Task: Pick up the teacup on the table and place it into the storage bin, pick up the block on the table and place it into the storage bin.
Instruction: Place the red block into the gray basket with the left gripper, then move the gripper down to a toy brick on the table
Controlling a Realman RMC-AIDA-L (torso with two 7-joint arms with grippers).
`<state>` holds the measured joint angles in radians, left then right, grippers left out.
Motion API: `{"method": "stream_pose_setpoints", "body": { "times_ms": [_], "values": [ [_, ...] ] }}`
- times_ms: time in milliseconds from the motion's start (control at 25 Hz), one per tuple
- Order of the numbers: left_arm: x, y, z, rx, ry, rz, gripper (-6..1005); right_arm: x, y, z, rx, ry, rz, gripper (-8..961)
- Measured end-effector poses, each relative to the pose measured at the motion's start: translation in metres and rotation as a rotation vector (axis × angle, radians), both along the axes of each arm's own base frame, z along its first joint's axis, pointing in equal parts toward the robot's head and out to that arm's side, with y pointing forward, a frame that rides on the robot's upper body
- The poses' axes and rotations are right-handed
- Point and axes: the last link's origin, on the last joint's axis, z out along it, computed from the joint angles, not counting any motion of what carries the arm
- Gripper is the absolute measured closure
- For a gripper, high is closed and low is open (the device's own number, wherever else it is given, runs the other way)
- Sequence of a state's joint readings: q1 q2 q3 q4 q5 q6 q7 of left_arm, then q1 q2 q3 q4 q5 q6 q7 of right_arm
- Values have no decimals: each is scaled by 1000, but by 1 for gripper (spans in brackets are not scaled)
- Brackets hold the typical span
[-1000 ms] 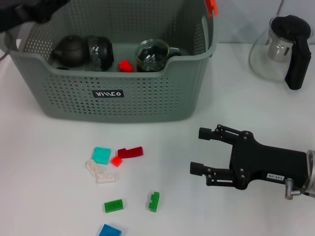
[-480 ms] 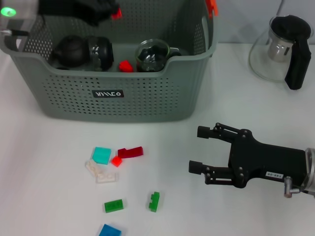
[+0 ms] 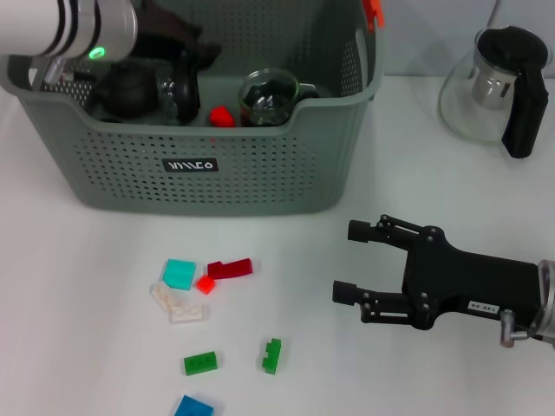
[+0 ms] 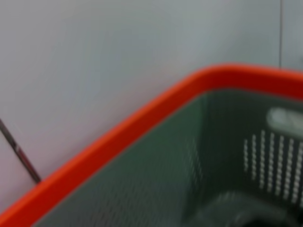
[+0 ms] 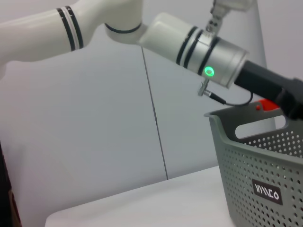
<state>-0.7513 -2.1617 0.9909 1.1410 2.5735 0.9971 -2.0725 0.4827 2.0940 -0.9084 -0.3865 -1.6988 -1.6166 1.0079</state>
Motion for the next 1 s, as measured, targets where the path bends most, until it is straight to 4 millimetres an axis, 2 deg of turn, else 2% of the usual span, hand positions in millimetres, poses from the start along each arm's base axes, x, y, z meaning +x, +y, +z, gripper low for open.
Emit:
{"method": "stream_pose_setpoints", "body": {
  "times_ms": [120,200,320,440,600,720,760,800,840,1000],
  "values": [
    [8,-8,15,22,-133,-28,759,0,0,1,4,2,-3,43],
    [7,-17,29,32,-269,-47,664,1,0,1,6,3,-5,43],
    [-3,-40,52,4,-569,-141,521,1,0,1,6,3,-6,44],
    [-28,-65,68,-47,-879,-233,431,1,0,1,6,4,-6,44],
    [-63,-93,76,-51,-1083,-292,312,1,0,1,6,4,-7,44],
    [-93,-122,64,-29,-1029,-324,218,1,0,1,6,4,-7,44],
    [-107,-143,50,-37,-936,-355,187,1,0,1,6,3,-8,44],
    [-107,-143,50,-37,-936,-355,155,1,0,1,7,2,-9,44],
    [-116,-158,37,-41,-860,-380,123,1,0,1,8,1,-9,44],
    [-142,-186,7,-18,-700,-364,122,2,0,0,7,1,-11,43]
  ]
}}
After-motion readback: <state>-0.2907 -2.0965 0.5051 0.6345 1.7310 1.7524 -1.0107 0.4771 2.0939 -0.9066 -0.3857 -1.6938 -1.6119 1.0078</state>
